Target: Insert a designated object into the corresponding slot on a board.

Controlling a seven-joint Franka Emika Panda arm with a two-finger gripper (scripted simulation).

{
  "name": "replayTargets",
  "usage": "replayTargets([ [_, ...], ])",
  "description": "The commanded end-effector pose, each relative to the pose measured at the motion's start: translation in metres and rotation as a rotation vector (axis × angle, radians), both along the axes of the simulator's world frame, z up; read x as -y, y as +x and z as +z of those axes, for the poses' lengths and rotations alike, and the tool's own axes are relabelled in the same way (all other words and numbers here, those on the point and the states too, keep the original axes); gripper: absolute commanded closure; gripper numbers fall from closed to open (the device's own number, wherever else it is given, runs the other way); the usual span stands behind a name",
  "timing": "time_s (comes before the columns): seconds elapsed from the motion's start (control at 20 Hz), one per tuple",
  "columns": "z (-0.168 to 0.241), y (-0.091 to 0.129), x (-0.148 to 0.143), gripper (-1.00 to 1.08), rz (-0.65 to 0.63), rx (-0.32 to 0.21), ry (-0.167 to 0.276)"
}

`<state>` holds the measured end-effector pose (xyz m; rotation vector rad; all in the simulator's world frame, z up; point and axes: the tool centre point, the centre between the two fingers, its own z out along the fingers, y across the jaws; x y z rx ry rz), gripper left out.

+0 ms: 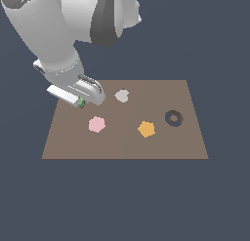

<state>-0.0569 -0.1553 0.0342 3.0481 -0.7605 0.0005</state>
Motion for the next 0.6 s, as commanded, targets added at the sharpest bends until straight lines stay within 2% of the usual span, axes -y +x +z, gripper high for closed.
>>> replayTargets([
  [0.0, -0.0037, 0.0004, 0.0001, 1.08, 0.001, 0.0, 0.0],
  [0.05, -0.004, 0.0004, 0.0002, 1.08, 0.001, 0.0, 0.0],
  [0.1, -0.004, 0.0004, 0.0002, -0.92, 0.001, 0.0, 0.0],
  [0.55, -0.004, 0.0004, 0.0002, -0.92, 0.001, 0.0, 0.0],
])
